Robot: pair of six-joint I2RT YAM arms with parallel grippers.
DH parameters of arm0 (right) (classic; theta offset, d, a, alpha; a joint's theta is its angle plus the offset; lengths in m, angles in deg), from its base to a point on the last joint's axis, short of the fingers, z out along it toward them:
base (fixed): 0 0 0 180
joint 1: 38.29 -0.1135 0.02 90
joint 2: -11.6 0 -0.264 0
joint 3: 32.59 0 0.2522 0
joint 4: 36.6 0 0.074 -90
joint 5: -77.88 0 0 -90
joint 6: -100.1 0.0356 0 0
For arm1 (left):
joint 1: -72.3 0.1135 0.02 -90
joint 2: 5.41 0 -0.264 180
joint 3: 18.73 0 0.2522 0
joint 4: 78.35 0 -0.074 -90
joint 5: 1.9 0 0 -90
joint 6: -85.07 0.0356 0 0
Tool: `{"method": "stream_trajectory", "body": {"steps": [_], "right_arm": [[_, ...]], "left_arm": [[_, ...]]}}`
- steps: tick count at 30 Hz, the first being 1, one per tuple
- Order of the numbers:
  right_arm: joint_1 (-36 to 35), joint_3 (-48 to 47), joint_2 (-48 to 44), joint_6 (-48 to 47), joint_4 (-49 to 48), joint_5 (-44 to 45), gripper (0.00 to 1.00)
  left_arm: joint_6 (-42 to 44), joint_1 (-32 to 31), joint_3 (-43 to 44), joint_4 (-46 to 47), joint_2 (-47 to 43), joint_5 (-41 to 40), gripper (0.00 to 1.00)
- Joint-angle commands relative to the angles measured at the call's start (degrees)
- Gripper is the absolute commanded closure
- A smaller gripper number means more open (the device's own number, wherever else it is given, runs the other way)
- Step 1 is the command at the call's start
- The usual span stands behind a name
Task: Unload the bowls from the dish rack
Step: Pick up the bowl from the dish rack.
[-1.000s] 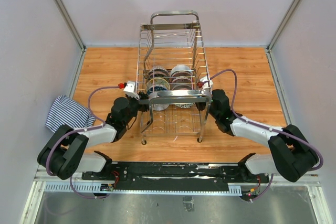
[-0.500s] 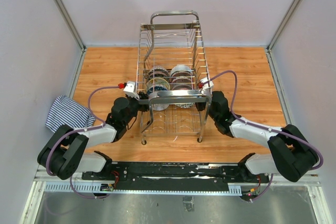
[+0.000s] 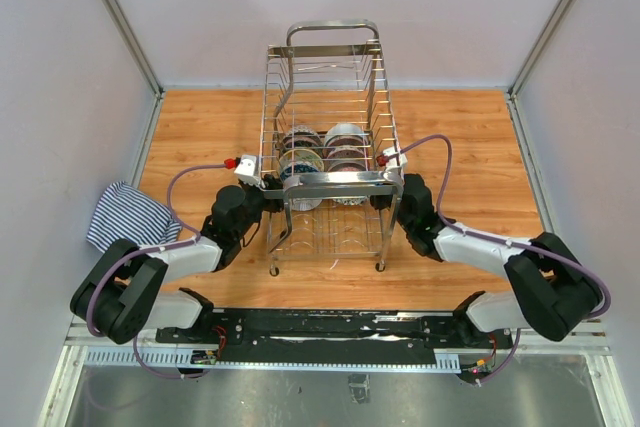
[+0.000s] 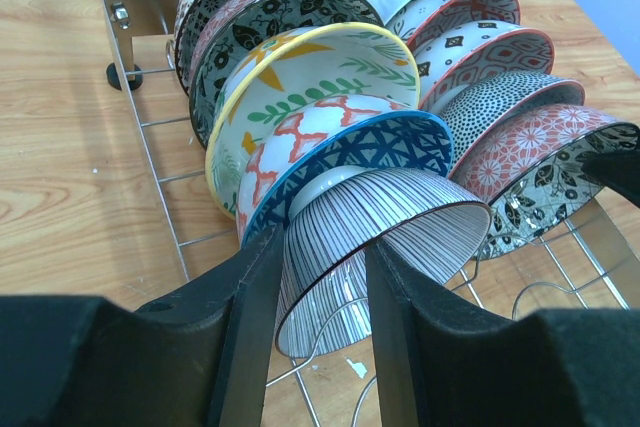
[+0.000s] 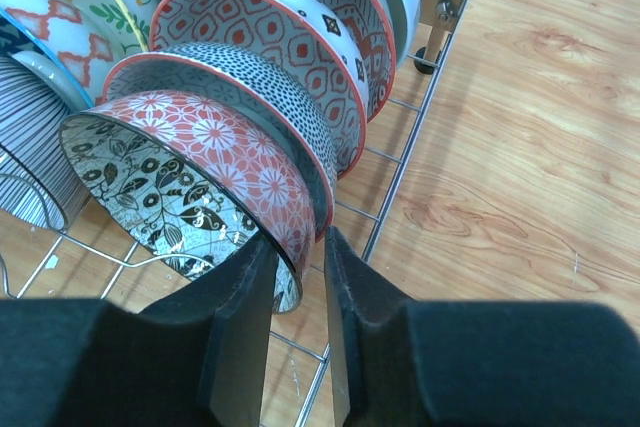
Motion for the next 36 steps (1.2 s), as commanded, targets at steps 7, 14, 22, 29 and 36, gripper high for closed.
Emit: {"method": "stream_trajectory", "body": {"steps": [7,14,22,29,36], "right_arm": [[0.5,-3.7,2.0,1.1,-5.3,5.6,0.71],[0.5,-4.9,3.9,2.2,-5.6,4.0,0.68],[0.5,-5.4,5.6,3.4,-5.9,3.1,0.68],[0.5,-3.3,5.0,4.6,-8.5,4.2,0.80],[0.5,-0.5,5.1,6.6,-13.6,5.4,0.87]], "left_arm": [[0.0,-0.6,-0.4,1.3,0.1,-0.8,0.57],[0.0,-0.6,-0.3,1.2,0.3,-1.0,0.57],[0.3,-0.6,-0.5,1.0,0.0,-1.4,0.57],[0.2,-0.6,-0.8,1.1,-0.2,-1.5,0.57],[0.0,-0.5,-1.0,1.3,-0.3,-1.8,0.57]]}}
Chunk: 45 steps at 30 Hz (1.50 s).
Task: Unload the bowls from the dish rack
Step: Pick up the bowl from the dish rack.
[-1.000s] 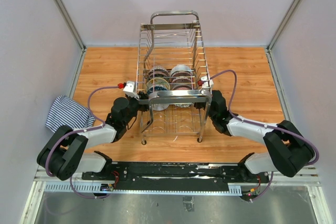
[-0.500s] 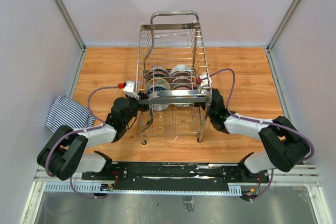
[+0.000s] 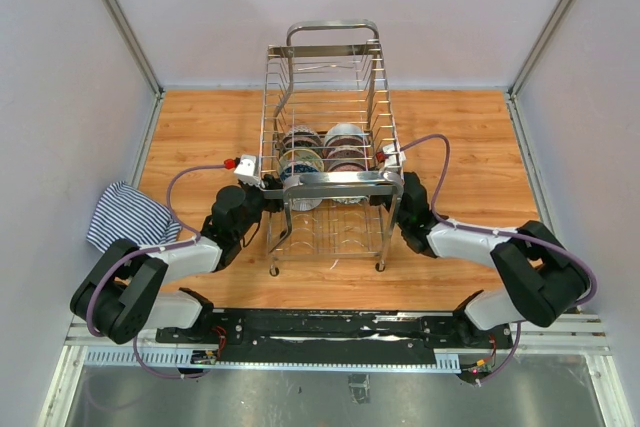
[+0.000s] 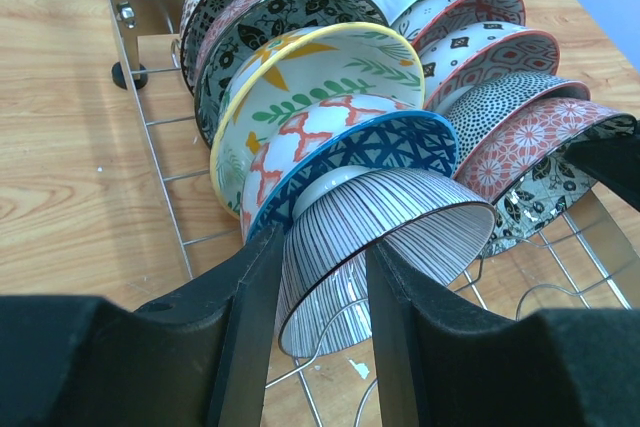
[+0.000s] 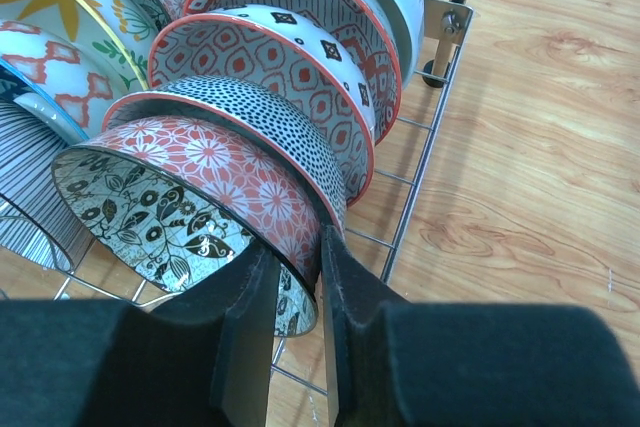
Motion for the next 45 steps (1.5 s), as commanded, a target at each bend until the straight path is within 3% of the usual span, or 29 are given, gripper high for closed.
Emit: {"method": "stream_trajectory", "body": {"steps": [1,10,45], "right_arm": [[0.5,1.5,0.1,3.6,-9.3,4.6,0.88],[0.0,3.1,1.8,5.5,-13.9,5.6,0.91],[-7.6,5.9,3.7,6.3,-19.6,23.1,0.94]], "left_arm": [[0.1,-0.5,-1.0,1.3,-0.4,-1.0,0.57],[0.2,-0.5,-1.3,1.2,-1.2,-1.6,0.57],[0.0,-0.5,-2.6,1.3,-2.7,-2.6,0.57]]}}
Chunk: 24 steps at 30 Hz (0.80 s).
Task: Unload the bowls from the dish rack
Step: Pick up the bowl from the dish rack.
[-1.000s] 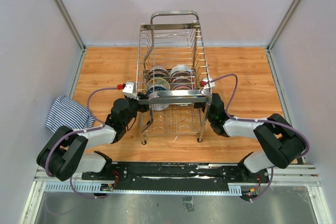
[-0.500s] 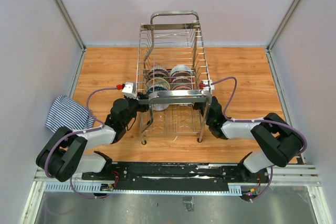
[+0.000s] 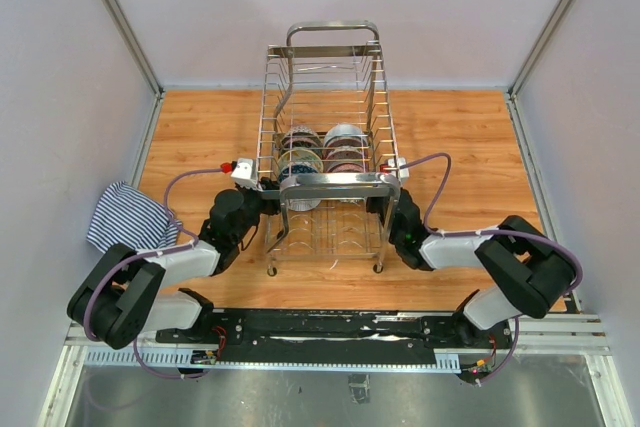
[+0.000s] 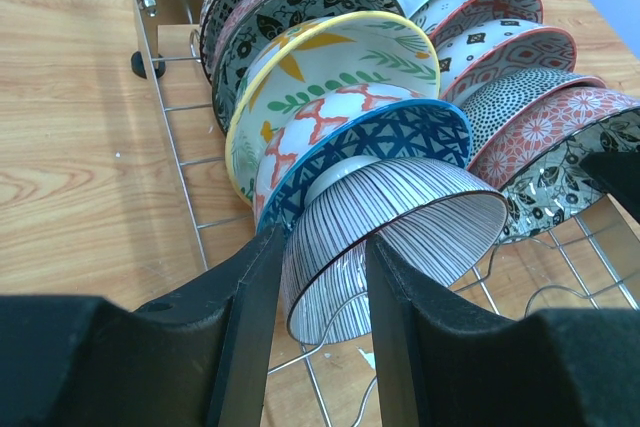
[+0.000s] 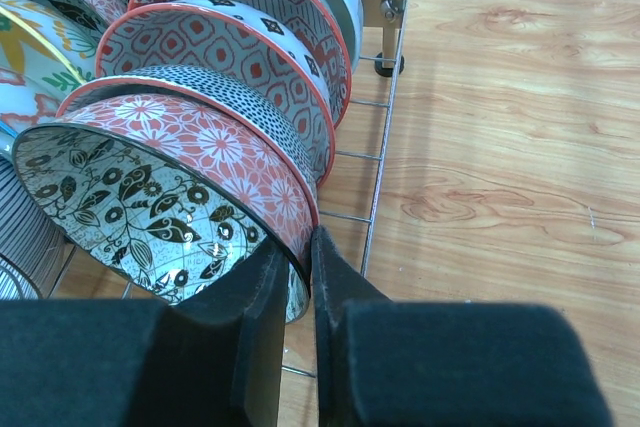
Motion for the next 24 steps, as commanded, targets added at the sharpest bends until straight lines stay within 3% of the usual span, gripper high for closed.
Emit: {"method": "stream_trajectory", "body": {"steps": [1,5,13,24], "right_arm": [[-1.1,0.3,0.3,1.9,-7.1,7.0,0.94],[-1.1,0.5,1.1,2.2,-9.3,7.6,0.94],[-1.1,2.6,5.7,-0.8,-22.7,7.4,0.94],[-1.0,2.9,7.7,-3.1,-27.9,5.5,0.93]], "left_arm": [[0.2,-0.5,-0.8,1.4,-1.1,-0.9,0.57],[0.2,-0.5,-0.8,1.4,-1.1,-0.9,0.57],[0.4,-0.5,-0.8,1.2,-1.1,-1.3,0.57],[0.8,-0.5,-0.9,1.1,-0.9,-1.8,0.57]]}}
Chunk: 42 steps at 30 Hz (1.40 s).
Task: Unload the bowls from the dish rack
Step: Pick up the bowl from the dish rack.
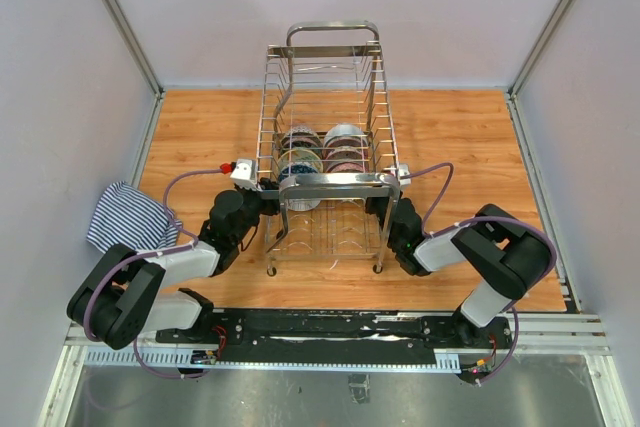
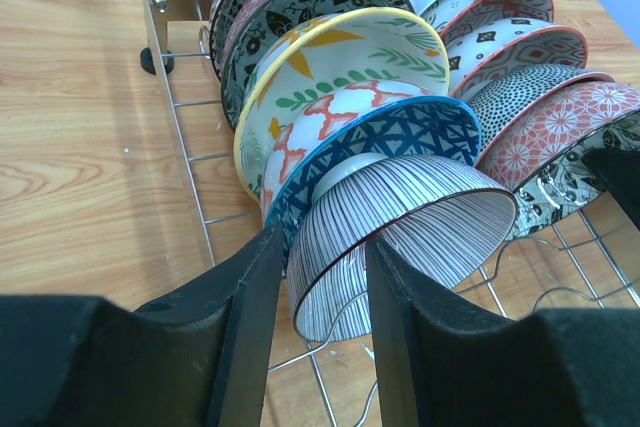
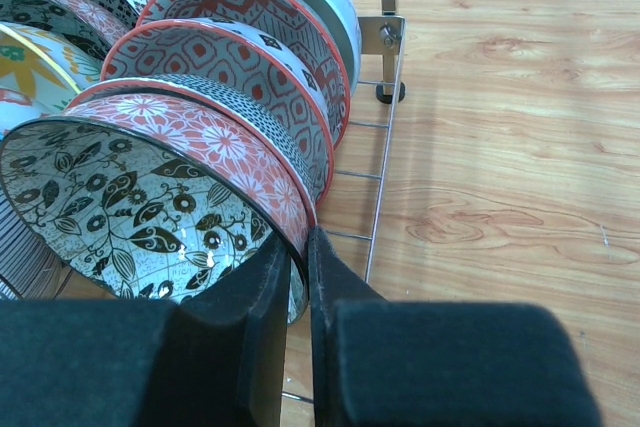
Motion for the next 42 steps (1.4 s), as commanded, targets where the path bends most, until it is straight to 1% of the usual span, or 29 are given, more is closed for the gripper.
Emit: {"method": "stream_trajectory", "body": {"steps": [1,30,37,42], "right_arm": [[-0.8,-0.4,-0.1,-1.5,-10.0,4.0,0.93],[0.9,0.7,-2.1,-2.6,-12.7,2.2,0.94],[1.7,1.1,-4.0,-2.8,-12.0,1.2,0.94],[2.0,0.9,-6.6,-3.4,-9.4,0.4,0.94]], "left_arm": [[0.8,-0.5,-0.5,1.2,-0.7,-0.9,0.57],[0.9,-0.5,-0.4,1.0,-0.7,-0.9,0.56],[1.3,-0.5,-0.1,-0.3,-0.8,0.1,0.56],[1.5,-0.5,0.2,-2.0,-0.8,0.5,0.56]]}}
